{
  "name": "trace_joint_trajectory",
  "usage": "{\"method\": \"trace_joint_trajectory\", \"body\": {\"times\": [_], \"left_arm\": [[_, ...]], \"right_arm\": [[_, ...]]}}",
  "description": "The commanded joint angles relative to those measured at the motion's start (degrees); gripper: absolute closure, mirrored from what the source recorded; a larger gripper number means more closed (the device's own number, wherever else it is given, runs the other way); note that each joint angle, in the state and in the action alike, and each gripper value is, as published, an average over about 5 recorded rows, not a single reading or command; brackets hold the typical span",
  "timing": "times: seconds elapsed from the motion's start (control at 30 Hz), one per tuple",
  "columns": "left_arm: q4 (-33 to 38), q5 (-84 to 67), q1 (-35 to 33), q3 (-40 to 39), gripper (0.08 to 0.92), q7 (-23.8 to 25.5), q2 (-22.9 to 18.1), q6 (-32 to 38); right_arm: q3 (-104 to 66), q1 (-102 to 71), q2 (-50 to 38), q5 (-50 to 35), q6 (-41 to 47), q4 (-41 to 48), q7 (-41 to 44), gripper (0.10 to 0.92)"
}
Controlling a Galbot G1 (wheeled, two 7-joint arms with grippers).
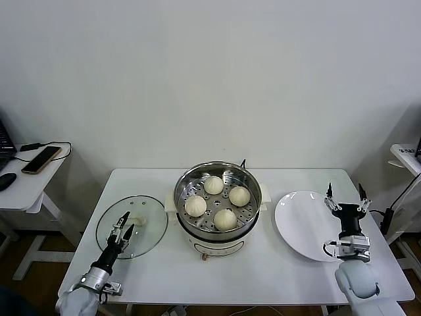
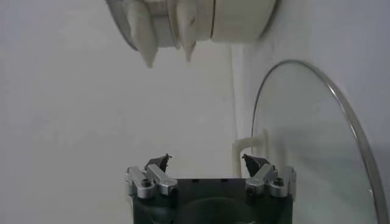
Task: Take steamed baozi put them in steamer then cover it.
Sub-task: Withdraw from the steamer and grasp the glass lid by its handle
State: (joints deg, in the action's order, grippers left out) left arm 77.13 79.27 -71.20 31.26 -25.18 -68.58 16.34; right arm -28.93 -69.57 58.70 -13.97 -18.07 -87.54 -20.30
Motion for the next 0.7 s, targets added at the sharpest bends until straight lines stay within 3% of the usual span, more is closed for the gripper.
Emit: {"method": "trace_joint_trajectory", "body": {"times": [0.03,0.5,0.7], "left_arm": [[-7.33,3.87,5.68,-0.09,0.177,-1.9,-0.36,-0.38],[-5.62,2.47,6.77,-0.5,0.177,-1.68,-1.61,-1.99],[-8.76,2.96,9.29,-1.09,0.177,-1.59,-2.49,-3.03]], "right_arm": [[-1.97,-2.52,1.22,0.91,-0.26,-0.13,0.27,0.203],[-1.56,-2.43,2.11,1.87,-0.33,0.85,0.93,0.203],[-1.46,-2.14,2.39,2.07,-0.36,1.02,0.99,0.203]]}}
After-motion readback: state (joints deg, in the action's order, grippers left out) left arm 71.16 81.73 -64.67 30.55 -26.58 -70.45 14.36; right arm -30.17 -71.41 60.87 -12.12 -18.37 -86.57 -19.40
